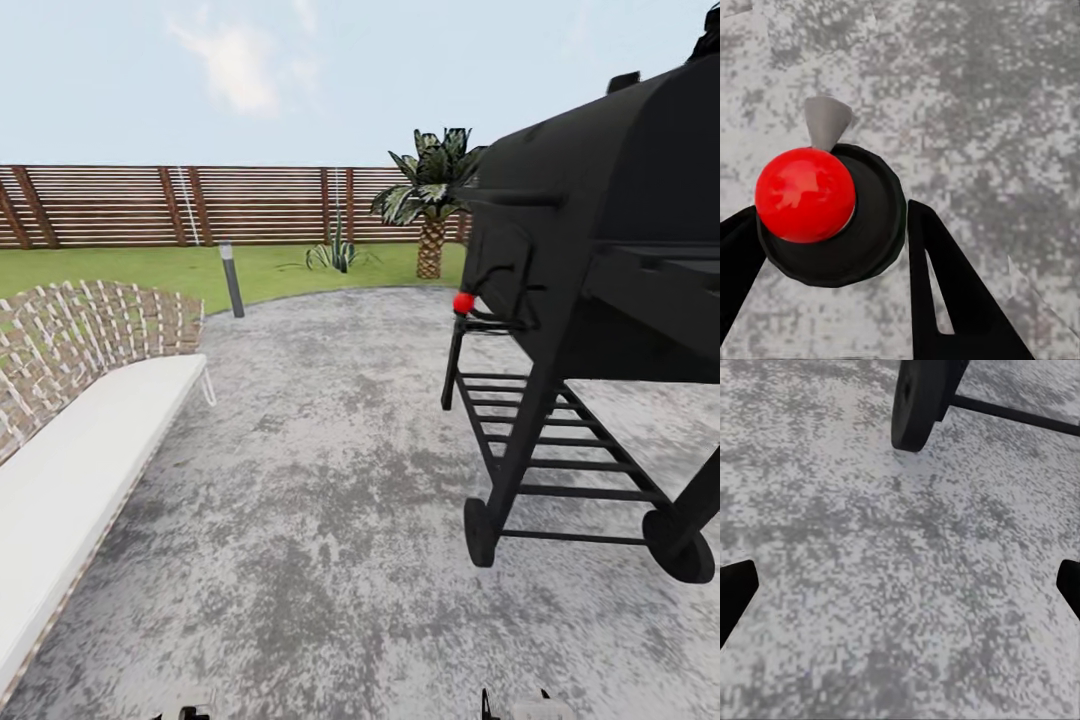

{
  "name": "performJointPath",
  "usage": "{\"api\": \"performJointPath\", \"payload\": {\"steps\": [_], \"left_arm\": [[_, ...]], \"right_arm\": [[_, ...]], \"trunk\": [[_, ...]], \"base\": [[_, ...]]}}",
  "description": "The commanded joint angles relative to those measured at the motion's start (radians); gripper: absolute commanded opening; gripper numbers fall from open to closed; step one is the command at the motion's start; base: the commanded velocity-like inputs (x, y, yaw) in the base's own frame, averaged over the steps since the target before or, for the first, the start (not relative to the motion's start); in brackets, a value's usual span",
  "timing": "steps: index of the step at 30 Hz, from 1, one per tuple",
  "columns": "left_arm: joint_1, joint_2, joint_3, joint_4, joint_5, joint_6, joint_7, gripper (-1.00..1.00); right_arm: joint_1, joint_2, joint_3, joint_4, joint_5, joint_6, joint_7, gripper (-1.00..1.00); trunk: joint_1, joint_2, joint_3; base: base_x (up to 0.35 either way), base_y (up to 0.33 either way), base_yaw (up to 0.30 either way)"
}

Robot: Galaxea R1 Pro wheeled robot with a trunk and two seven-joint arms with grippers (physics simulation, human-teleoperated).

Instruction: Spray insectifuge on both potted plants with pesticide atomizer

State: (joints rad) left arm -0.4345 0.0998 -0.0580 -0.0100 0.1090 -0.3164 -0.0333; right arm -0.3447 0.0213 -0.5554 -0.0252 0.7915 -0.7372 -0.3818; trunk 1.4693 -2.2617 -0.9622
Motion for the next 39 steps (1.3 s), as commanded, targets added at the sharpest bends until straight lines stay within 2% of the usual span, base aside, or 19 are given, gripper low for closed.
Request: {"api": "performJointPath", "payload": {"steps": [1, 25, 39], "left_arm": [[-0.001, 0.000, -0.006, 0.001, 0.011, -0.003, -0.004, -1.00], [-0.001, 0.000, -0.006, 0.001, 0.011, -0.003, -0.004, -1.00], [0.000, 0.000, -0.006, 0.001, 0.011, -0.003, -0.004, -1.00]], "right_arm": [[0.000, -0.001, -0.005, 0.000, 0.011, -0.001, -0.008, 1.00], [0.000, 0.000, -0.005, 0.000, 0.011, -0.001, -0.008, 1.00], [0.000, 0.000, -0.005, 0.000, 0.011, -0.001, -0.008, 1.00]], "trunk": [[0.000, 0.000, -0.001], [0.000, 0.000, -0.001], [0.000, 0.000, -0.001]], "base": [[0.266, 0.219, 0.000], [0.283, 0.151, 0.000], [0.304, 0.008, 0.000]]}}
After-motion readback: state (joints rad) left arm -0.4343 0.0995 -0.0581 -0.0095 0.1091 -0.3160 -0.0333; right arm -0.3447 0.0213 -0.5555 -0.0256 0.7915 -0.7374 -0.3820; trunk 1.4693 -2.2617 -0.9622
